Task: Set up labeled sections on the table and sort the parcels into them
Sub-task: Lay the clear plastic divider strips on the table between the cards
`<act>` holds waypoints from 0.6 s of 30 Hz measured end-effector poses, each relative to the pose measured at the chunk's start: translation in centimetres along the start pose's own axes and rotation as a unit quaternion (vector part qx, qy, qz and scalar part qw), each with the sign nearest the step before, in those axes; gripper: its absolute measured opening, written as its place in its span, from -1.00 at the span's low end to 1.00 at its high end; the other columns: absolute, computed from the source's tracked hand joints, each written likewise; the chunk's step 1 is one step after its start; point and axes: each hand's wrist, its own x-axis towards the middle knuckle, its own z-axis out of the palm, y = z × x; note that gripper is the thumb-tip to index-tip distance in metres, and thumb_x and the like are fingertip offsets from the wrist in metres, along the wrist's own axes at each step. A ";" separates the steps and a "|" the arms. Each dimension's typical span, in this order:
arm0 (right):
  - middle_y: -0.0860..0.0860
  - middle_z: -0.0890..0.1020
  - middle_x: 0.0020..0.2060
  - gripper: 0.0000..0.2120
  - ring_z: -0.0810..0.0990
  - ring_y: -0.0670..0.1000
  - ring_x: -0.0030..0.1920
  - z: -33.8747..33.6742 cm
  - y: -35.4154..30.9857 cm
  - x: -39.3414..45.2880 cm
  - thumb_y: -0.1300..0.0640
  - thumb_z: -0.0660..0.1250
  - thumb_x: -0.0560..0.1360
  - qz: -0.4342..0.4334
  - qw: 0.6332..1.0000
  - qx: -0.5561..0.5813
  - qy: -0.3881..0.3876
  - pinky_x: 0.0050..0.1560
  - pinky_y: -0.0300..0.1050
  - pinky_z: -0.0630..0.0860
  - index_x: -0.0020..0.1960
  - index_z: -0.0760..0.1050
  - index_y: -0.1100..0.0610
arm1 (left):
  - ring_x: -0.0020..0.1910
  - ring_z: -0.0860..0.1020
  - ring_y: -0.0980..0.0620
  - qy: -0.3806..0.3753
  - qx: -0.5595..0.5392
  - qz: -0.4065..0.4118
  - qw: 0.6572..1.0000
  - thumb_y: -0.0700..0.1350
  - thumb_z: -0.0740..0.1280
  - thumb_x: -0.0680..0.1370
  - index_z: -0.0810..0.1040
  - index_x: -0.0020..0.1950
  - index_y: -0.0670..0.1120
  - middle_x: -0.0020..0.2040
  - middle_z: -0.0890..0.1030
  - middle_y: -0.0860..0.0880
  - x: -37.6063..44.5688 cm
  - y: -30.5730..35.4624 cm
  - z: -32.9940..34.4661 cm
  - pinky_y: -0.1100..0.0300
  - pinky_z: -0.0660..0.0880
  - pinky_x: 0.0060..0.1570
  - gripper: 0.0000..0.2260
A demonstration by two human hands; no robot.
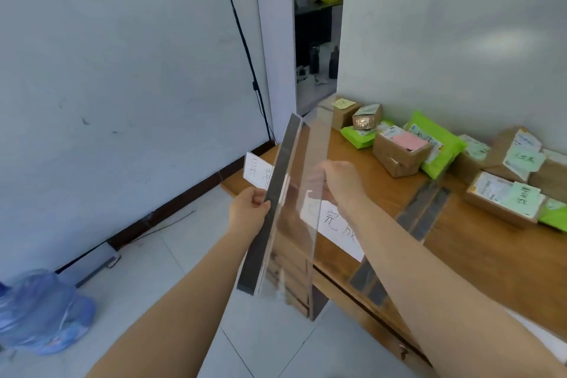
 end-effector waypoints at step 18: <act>0.48 0.54 -0.01 -0.75 0.55 0.42 0.03 4.9 -0.5 16.8 0.34 0.15 0.48 0.065 0.950 -0.177 0.247 0.06 0.28 0.52 -0.12 0.51 0.51 | 0.25 0.44 -0.07 -0.307 0.303 0.278 0.858 -0.20 0.20 0.56 0.46 0.31 -0.01 0.29 0.49 -0.03 25.8 -3.0 6.4 0.07 0.39 0.23 -0.67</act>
